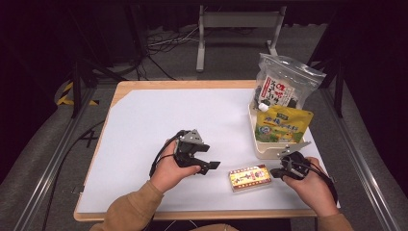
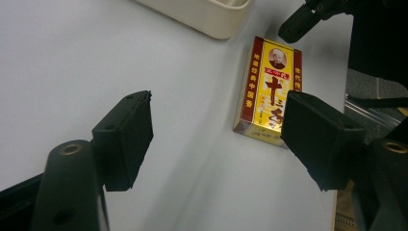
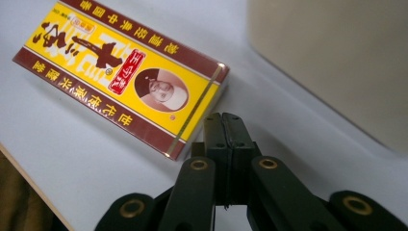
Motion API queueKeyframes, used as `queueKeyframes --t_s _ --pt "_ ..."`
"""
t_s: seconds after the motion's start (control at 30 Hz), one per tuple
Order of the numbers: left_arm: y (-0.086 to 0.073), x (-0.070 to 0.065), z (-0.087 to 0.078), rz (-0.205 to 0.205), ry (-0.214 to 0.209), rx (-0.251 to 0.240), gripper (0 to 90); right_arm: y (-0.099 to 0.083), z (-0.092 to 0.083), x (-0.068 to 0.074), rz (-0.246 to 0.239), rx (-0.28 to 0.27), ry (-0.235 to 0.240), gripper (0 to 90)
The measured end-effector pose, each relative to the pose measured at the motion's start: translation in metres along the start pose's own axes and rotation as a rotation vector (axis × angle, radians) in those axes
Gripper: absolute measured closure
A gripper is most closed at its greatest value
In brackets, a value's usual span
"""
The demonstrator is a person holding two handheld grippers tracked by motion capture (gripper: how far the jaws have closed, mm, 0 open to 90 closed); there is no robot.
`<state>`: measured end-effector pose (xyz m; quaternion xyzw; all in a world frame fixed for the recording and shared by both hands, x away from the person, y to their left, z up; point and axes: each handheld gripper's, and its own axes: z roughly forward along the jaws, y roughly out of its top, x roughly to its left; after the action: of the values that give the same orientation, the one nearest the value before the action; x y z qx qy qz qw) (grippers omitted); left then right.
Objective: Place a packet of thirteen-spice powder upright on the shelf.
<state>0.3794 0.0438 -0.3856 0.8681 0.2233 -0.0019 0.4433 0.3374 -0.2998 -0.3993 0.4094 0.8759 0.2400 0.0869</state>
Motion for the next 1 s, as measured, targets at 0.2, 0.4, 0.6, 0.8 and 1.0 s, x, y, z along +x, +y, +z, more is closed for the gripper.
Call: queueKeyframes --t_s 0.2,0.4,0.6,0.8,1.0 --pt "0.005 -0.007 0.009 0.017 -0.017 0.003 25.7 -0.003 -0.015 -0.006 0.01 -0.045 -0.034 86.8" --pt "0.011 -0.015 0.025 0.041 -0.056 0.009 21.1 -0.009 -0.028 -0.012 0.029 -0.091 -0.068 78.1" --pt "0.013 -0.022 0.04 0.055 -0.091 0.025 17.9 -0.017 -0.036 -0.015 0.063 -0.121 -0.081 69.6" --pt "0.014 -0.029 0.054 0.076 -0.097 0.027 14.6 -0.021 -0.04 -0.017 0.079 -0.134 -0.096 66.9" --pt "0.012 -0.037 0.067 0.102 -0.089 0.049 12.5 -0.02 -0.041 -0.018 0.078 -0.147 -0.107 63.7"
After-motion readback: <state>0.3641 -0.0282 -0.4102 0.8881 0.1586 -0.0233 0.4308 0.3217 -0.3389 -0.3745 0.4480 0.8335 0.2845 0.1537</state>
